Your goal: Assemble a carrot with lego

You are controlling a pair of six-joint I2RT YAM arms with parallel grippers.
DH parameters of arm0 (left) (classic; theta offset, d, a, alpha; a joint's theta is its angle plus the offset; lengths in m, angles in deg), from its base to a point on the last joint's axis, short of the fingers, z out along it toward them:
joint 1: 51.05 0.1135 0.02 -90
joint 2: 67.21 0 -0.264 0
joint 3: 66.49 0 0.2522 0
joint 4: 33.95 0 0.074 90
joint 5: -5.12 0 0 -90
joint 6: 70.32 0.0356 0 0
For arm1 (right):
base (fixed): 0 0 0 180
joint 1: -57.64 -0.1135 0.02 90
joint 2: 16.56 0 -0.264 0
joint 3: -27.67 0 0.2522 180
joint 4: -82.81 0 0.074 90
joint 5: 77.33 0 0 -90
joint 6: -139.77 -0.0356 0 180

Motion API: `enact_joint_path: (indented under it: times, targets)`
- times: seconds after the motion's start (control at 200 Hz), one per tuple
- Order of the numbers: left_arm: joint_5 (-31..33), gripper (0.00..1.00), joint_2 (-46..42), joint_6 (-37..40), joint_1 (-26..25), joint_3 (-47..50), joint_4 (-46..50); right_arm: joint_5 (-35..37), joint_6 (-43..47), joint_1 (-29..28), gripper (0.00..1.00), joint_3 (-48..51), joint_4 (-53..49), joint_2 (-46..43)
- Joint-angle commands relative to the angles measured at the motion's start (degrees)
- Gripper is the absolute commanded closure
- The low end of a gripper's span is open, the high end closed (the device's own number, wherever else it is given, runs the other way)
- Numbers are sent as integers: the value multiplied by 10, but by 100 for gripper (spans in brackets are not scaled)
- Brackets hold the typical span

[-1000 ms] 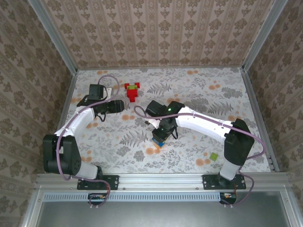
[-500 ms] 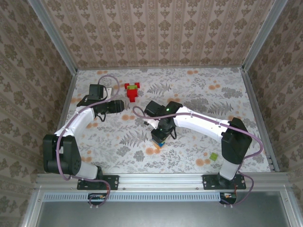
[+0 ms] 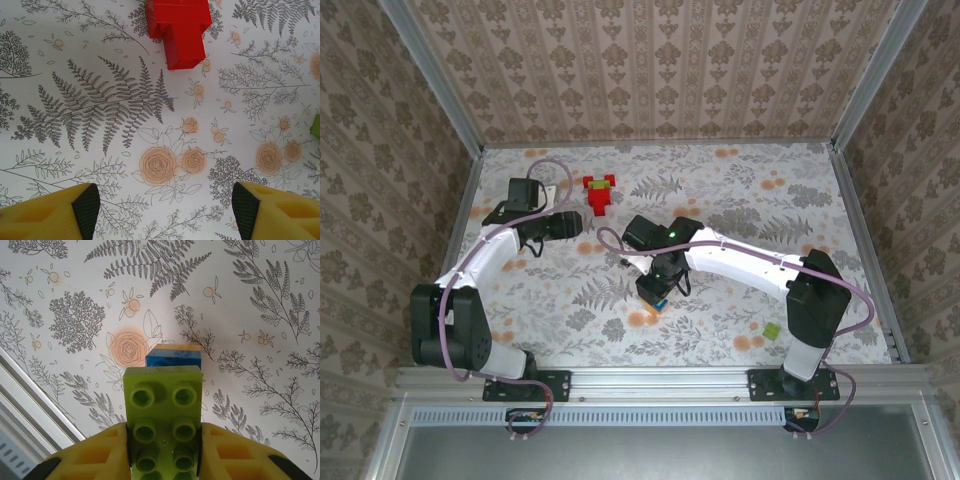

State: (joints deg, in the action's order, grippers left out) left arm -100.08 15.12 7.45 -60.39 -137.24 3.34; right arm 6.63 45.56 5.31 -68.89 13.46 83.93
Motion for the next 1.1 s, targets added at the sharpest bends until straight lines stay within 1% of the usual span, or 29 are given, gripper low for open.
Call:
enact_joint_path:
  times: [0.0, 0.21, 0.45, 0.955, 1.095]
  targets:
    - [0, 27, -8, 10, -4, -7, -1, 8, 10, -6, 68, 24, -19, 8]
    - [0, 27, -9, 10, -4, -6, -1, 24, 23, -6, 68, 30, -32, 14]
    - [1, 27, -9, 11, -4, -6, 0, 23, 35, -6, 68, 31, -45, 16]
    - [2, 27, -7, 11, -4, -7, 0, 10, 22, -7, 69, 48, -35, 1]
    - [2, 27, -7, 11, -4, -7, 0, 14, 19, -12, 69, 47, -33, 14]
